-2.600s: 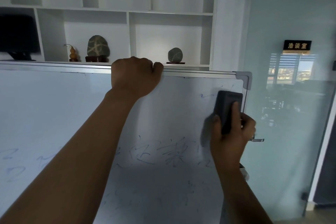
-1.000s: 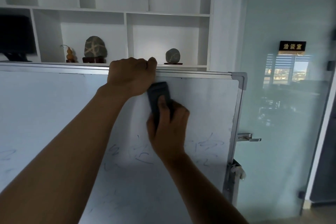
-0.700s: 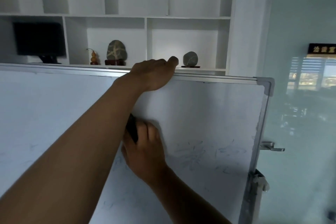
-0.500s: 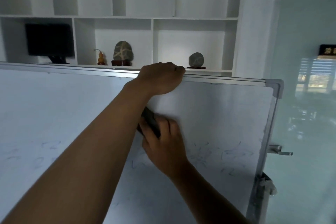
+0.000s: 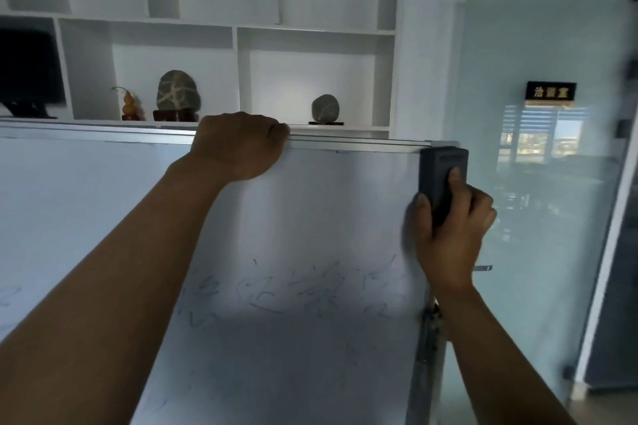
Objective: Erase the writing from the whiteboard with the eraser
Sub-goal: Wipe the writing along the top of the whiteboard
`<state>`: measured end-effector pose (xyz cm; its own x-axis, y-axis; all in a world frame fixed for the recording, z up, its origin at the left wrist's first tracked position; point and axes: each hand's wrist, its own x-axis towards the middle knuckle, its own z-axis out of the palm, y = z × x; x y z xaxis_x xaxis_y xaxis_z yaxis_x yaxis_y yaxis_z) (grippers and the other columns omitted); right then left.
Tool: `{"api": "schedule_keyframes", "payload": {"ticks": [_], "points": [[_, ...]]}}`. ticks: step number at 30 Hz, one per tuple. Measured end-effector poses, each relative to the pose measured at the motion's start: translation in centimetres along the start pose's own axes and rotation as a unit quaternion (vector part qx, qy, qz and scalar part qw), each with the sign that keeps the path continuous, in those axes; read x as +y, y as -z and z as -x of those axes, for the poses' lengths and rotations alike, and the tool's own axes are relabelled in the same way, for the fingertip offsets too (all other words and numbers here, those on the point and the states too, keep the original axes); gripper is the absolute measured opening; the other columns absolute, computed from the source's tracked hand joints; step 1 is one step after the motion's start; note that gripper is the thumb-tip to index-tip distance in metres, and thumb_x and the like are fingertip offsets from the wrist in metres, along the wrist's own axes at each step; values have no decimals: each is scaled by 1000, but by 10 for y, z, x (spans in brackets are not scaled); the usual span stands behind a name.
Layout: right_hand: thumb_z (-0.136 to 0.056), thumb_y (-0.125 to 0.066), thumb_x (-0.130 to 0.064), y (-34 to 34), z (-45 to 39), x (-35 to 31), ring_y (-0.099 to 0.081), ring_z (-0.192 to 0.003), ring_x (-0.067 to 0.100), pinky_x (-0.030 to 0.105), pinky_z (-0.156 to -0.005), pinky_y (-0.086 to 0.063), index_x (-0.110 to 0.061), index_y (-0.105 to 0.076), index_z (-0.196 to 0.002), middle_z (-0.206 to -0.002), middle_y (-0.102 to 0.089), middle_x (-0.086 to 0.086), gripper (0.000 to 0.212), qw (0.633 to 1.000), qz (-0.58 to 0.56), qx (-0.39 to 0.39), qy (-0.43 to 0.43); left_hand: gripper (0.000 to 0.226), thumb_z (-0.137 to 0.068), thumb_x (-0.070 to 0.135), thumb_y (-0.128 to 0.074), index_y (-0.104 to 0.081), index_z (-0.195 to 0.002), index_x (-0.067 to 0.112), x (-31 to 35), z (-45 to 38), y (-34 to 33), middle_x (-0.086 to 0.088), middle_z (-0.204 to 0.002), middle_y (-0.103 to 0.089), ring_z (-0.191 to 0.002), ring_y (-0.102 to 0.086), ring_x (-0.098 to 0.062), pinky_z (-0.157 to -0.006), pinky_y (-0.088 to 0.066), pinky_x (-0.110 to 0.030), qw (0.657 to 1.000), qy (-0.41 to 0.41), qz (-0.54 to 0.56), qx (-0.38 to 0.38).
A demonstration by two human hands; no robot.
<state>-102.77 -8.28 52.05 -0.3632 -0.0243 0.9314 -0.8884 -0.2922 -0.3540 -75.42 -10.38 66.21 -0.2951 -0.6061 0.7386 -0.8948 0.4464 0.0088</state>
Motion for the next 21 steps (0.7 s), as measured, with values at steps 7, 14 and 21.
{"api": "schedule_keyframes", "payload": {"ticks": [7,14,21], "points": [[-86,-61,-24,-5,50,-15,-43,-98,35,30,-84,-32,-5,-50,-131,-111,-48,25,50,997,-18,21,-71,58,-92,41,-16,-68,-89,14,0,2,-8,-11,-85,-68,-83,-60,-35,-78,-48,-35,994,-14,-78,77],[-92,-48,-43,6,149,4,-46,-95,37,43,-78,-48,2,-51,-124,-104,-51,26,55,991,39,-75,-102,62,-85,41,-12,-68,-90,15,-3,-3,-14,-11,-86,-68,-82,-59,-34,-77,-46,-33,993,-17,-81,89],[-93,-46,-44,13,131,3,-45,-97,33,32,-79,-38,-8,-44,-124,-106,-53,24,48,992,28,-94,-75,51,-99,35,-24,-67,-90,11,-2,-6,-17,-16,-88,-67,-82,-57,-36,-71,-38,-32,992,-8,-99,83]]}}
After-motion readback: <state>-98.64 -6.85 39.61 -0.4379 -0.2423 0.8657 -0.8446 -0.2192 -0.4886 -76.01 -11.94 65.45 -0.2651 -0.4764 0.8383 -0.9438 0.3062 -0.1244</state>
